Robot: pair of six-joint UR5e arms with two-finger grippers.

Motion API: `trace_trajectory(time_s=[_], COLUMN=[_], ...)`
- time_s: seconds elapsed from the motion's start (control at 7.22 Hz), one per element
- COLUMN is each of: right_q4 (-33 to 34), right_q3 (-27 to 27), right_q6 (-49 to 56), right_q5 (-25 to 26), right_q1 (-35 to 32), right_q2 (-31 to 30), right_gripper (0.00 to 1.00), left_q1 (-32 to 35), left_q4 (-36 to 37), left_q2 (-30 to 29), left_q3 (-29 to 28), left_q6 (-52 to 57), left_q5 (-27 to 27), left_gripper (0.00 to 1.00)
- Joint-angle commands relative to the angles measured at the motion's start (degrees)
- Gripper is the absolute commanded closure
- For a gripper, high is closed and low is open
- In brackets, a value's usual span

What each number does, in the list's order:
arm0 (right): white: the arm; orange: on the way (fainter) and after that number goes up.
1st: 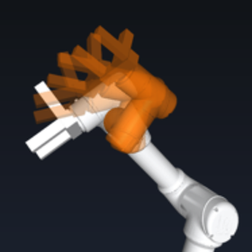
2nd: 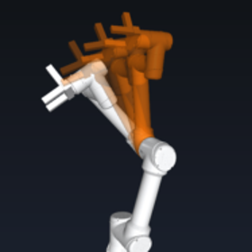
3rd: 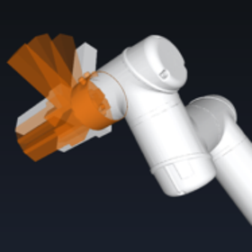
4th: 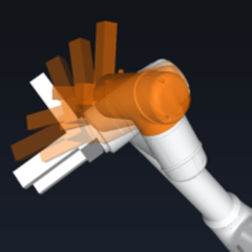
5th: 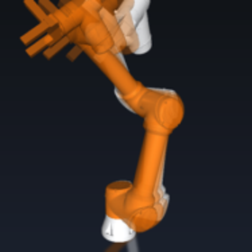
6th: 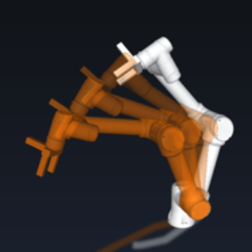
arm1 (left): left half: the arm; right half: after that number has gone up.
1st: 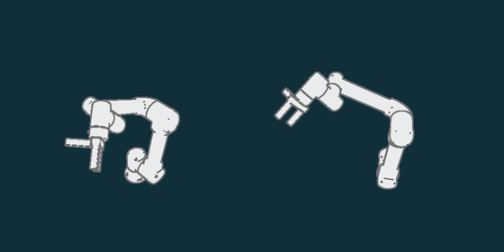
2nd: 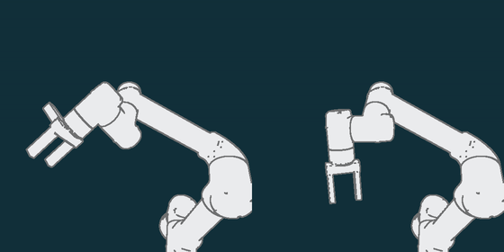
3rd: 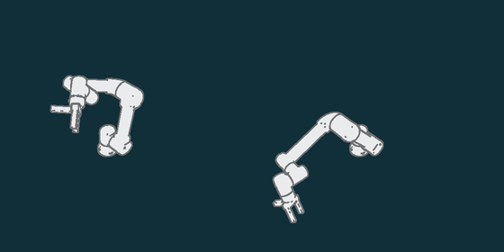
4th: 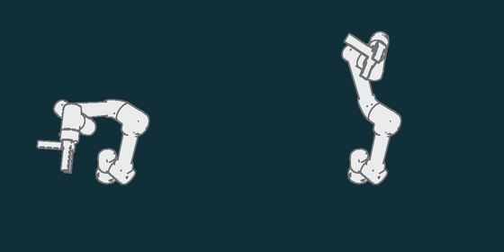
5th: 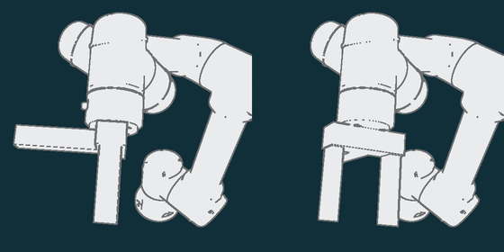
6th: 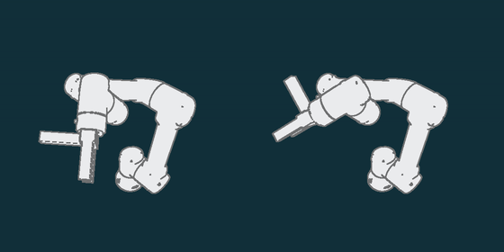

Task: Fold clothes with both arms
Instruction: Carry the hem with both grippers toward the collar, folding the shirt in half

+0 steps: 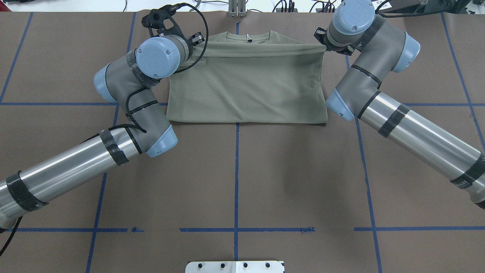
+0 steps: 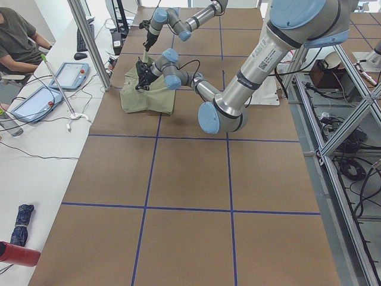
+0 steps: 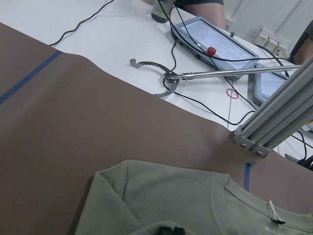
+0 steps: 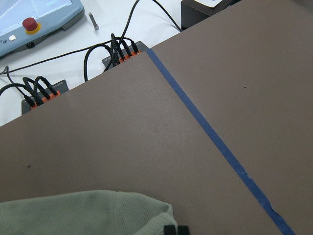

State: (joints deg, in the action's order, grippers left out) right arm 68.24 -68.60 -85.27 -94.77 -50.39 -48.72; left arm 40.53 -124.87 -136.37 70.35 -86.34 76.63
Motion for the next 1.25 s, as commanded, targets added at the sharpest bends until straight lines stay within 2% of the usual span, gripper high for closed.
trace_trajectory(time_s=[0.0, 0.28, 0.42, 0.55, 0.83, 0.97, 1.11], right_q4=[-2.32, -2.32, -2.32, -2.4, -2.49, -2.67, -2.67], right_q3=[3.38, 5.57, 5.5, 5.5, 4.45, 1.14, -6.29], right_q6=[0.02, 0.02, 0.02, 0.02, 0.02, -0.24, -0.77], right_q5=[0.2, 1.08, 1.17, 1.17, 0.99, 0.38, -0.32], right_q1=[0.03, 0.12, 0.21, 0.3, 0.04, -0.14, 1.42], right_q2=[1.0, 2.49, 2.67, 2.76, 2.58, 1.36, -3.69], right_gripper=[1.0, 1.0, 0.75, 0.67, 0.66, 0.66, 0.65], left_q1=[0.42, 0.42, 0.42, 0.51, 1.56, 1.83, 2.26], left_q4=[-2.57, -5.44, -6.6, -6.7, -6.79, -6.79, -6.61], left_q2=[-1.17, -2.67, -3.02, -3.02, -3.02, -2.76, -1.89], left_q3=[-3.8, -7.31, -9.33, -9.52, -9.0, -8.04, -5.68], left_q6=[0.82, 0.91, 1.0, 2.39, 2.58, 2.67, 2.67], left_q5=[-0.69, -0.87, -0.78, -0.78, -0.43, -0.08, 1.58], left_gripper=[1.0, 1.0, 0.63, 0.53, 0.51, 0.51, 0.51])
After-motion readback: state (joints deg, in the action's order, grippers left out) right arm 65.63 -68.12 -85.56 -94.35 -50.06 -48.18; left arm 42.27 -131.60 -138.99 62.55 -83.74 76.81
